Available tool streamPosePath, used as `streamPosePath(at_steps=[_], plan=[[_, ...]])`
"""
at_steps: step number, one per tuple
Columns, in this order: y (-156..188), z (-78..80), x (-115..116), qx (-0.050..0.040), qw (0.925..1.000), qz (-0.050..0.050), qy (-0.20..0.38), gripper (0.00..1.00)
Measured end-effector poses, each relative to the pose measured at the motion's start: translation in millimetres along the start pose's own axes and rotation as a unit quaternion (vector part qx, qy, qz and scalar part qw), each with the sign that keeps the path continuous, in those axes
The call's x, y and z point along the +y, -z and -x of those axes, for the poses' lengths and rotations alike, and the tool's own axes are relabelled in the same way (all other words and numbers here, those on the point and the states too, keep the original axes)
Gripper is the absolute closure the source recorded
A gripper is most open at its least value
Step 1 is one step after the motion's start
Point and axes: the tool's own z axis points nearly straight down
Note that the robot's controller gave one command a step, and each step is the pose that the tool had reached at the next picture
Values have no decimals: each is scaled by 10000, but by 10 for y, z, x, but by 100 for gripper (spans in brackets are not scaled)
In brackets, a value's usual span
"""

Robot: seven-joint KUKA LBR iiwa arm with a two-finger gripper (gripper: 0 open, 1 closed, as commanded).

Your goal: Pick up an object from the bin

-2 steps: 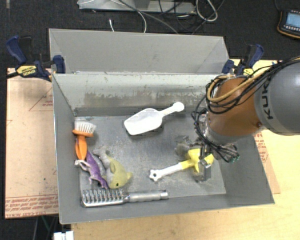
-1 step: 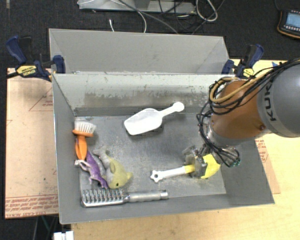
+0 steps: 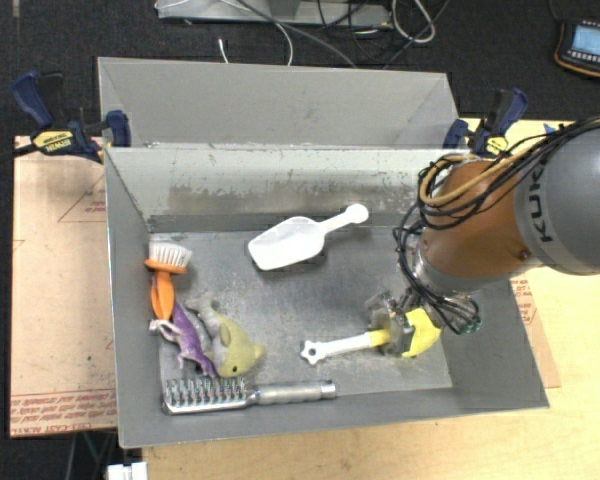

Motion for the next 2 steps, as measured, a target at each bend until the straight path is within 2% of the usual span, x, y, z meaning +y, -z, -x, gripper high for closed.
streamPosePath(at_steps=[2], plan=[[185,8,9,-10,10000,3,6,100]])
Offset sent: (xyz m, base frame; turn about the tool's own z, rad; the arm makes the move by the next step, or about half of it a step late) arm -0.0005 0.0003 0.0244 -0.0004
